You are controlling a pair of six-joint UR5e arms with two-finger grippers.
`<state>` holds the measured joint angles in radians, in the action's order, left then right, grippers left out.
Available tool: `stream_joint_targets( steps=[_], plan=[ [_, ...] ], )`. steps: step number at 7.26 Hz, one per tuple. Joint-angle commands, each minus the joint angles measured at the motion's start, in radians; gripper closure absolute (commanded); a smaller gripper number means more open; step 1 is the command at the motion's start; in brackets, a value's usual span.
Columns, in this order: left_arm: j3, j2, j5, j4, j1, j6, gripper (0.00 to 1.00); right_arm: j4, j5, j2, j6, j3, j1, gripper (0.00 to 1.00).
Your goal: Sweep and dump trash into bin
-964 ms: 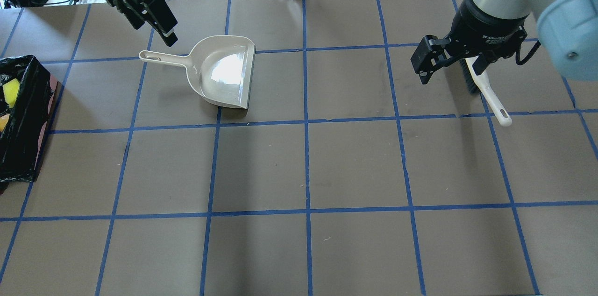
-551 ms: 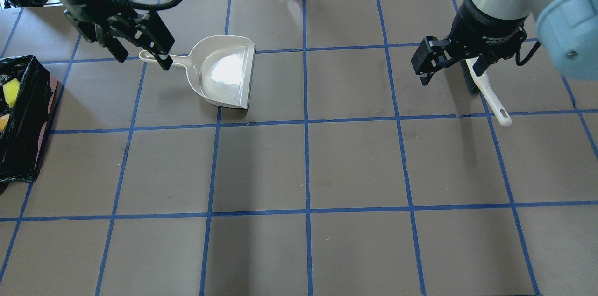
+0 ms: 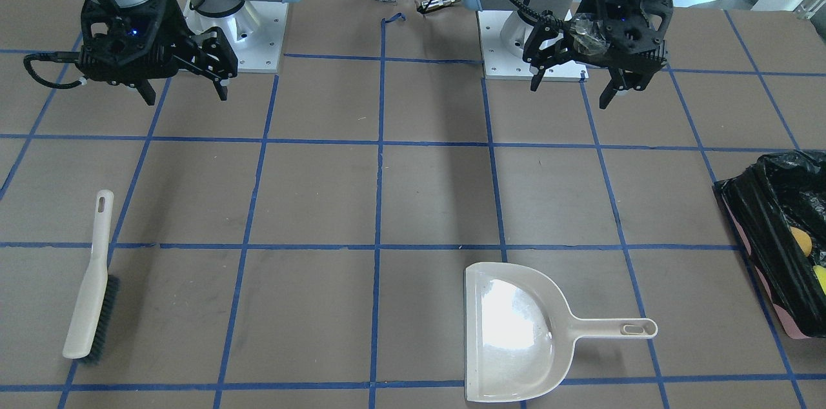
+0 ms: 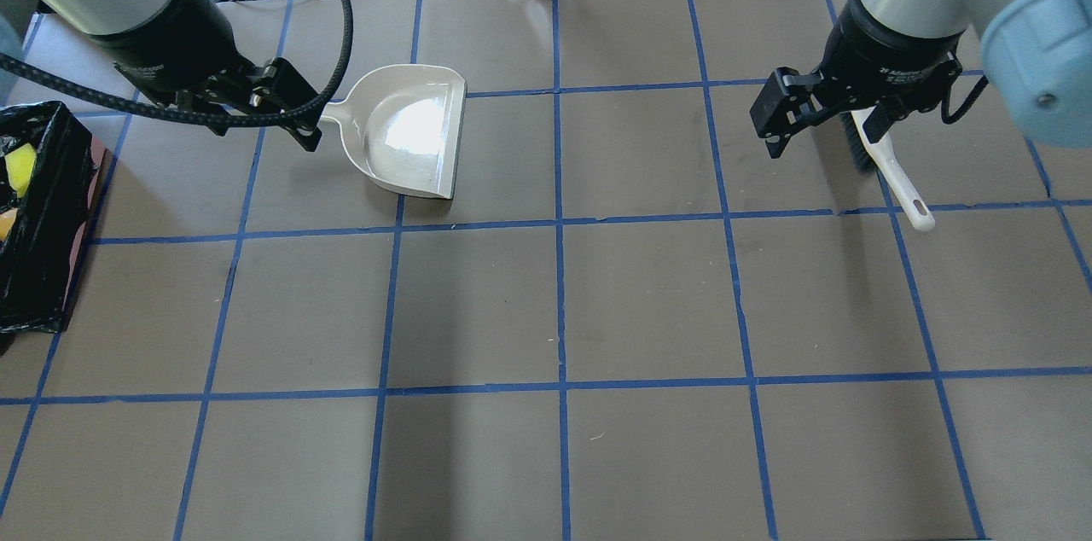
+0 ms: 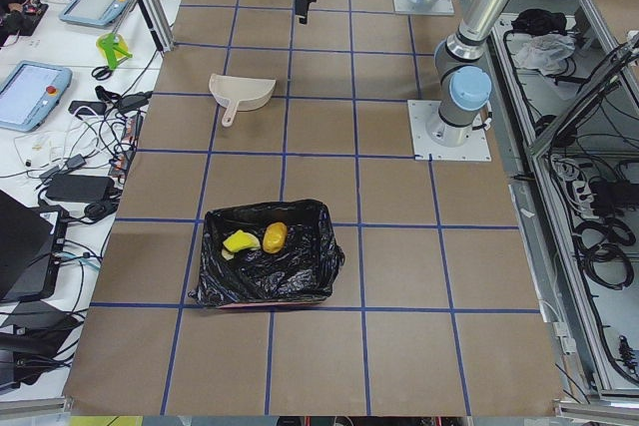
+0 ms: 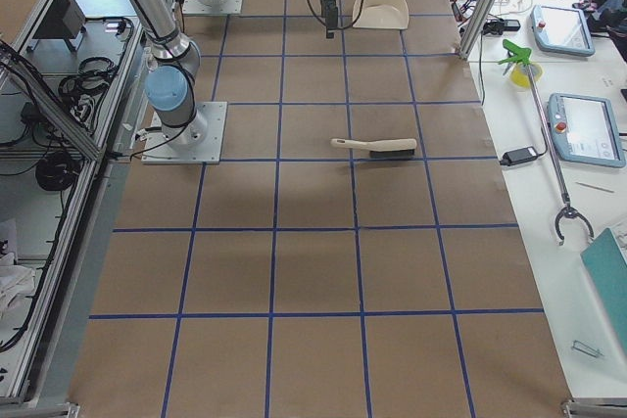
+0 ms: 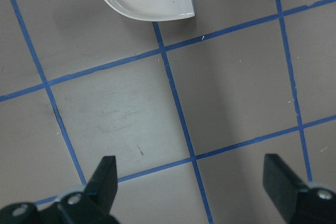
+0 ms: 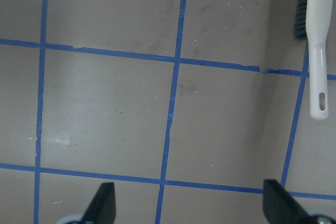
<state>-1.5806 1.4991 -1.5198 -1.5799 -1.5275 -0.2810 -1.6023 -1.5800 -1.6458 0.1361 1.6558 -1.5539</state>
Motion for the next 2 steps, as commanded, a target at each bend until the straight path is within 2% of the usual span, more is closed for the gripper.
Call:
stream_joint_targets(
  steps=[1,2],
  plan=[
    [0.005,0.012,-0.011,0.021,0.003,0.130,0.00,0.001,-0.006,0.000,-0.001,-0.001,0.000,0.00],
    [0.007,0.013,-0.014,0.029,0.006,0.172,0.00,0.001,-0.006,-0.002,-0.001,-0.001,0.000,0.00]
  ],
)
